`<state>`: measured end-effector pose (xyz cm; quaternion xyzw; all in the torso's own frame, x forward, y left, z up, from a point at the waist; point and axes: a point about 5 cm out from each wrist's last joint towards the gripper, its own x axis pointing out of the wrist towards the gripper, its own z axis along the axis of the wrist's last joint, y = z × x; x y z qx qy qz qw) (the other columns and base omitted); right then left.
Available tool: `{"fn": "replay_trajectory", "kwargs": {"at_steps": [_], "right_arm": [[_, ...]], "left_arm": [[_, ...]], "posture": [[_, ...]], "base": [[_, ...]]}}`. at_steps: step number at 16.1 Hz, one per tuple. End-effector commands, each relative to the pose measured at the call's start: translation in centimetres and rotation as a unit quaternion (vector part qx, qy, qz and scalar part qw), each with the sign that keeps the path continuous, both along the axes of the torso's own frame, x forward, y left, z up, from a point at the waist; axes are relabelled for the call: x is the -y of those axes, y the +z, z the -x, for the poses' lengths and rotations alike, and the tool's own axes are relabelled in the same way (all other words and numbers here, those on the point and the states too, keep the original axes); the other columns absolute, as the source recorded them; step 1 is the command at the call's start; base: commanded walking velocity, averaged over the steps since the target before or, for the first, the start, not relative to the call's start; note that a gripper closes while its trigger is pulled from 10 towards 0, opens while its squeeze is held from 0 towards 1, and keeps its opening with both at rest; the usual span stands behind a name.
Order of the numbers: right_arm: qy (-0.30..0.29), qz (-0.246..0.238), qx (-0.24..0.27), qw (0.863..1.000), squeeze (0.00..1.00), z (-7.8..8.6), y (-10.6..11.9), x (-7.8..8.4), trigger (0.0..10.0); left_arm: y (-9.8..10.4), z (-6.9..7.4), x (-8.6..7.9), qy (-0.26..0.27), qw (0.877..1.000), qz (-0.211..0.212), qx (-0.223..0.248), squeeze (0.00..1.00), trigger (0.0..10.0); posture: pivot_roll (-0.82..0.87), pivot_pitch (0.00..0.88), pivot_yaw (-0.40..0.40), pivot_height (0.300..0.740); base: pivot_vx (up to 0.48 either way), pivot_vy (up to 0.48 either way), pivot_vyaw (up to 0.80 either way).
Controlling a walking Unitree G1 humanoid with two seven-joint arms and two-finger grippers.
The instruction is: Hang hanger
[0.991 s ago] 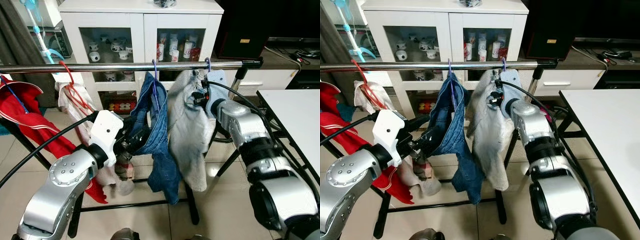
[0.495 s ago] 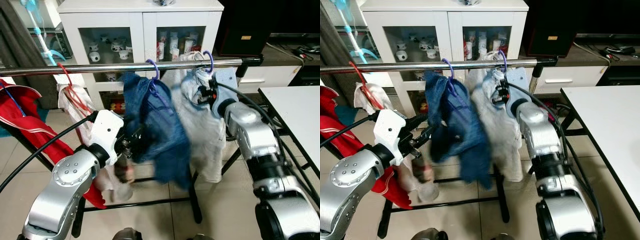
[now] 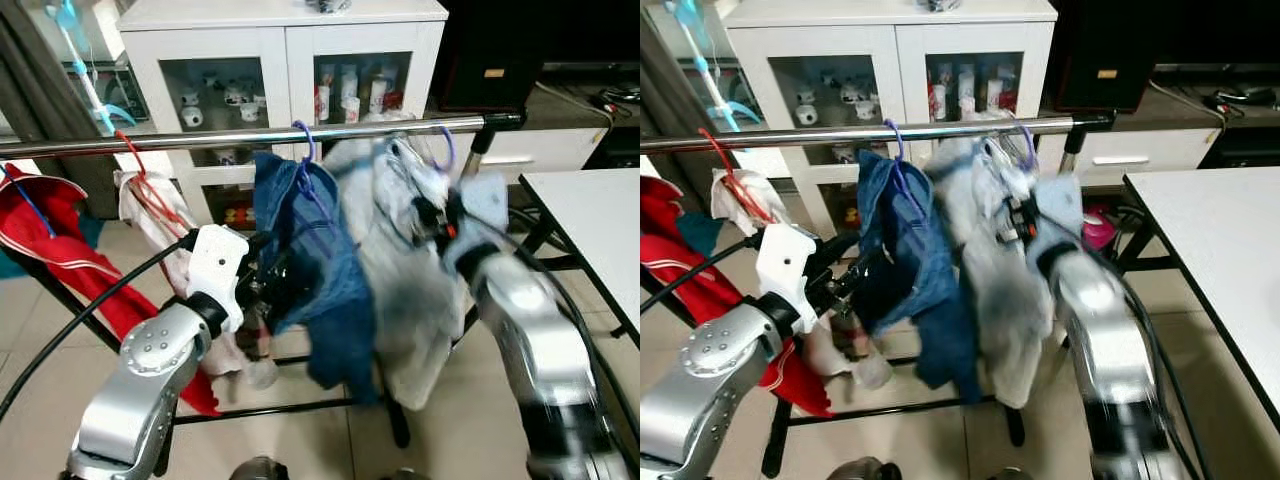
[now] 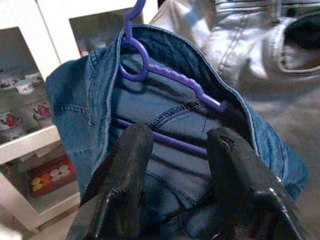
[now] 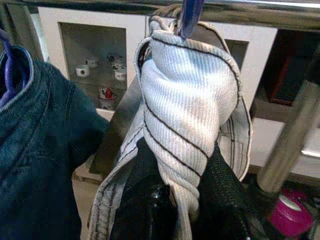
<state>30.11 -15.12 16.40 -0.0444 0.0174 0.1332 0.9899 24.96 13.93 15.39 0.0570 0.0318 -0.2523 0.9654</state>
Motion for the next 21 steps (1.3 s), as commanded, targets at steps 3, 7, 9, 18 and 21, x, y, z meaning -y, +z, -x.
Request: {"fn": "replay_trajectory", "kwargs": {"at_steps": [3,7,9,18,21], "right_arm": [[-0.011,-0.004,0.019,1.000,0.00,1.8,0.8,0.0,0.0],[-0.004,-0.002,0.002,1.000,0.00,2.3,0.3,-0.3,0.0],[-0.005,0.002,0.000,1.000,0.00,2.3,0.3,-0.2,0.0],[0.050,0.040,-0.005,0.998,0.00,2.0,0.5,0.5,0.0],[0.129,0.018,0.019,0.991,0.00,2.2,1.7,0.3,0.0]], "left_arm": [[-0.3,-0.1,0.0,0.015,1.000,0.003,0.006,0.00,10.0],[-0.6,0.0,0.3,0.011,1.000,0.005,0.004,0.00,10.0],[-0.6,0.1,0.2,0.013,1.000,0.004,0.004,0.00,10.0],[0.0,-0.3,-0.6,0.020,0.999,0.036,-0.008,0.74,10.0],[1.2,-1.2,-1.9,0.008,1.000,0.020,0.021,1.00,10.0]], "posture": [[-0.08,0.010,0.060,0.740],[-0.09,0.013,0.048,0.740],[-0.09,0.017,0.043,0.740],[-0.09,0.043,0.049,0.740],[-0.09,0.041,0.051,0.740]], "base": [[-0.319,0.000,0.00],[-0.336,0.000,0.00],[-0.324,0.000,0.00],[-0.209,0.000,0.00],[0.000,0.000,0.00]]}}
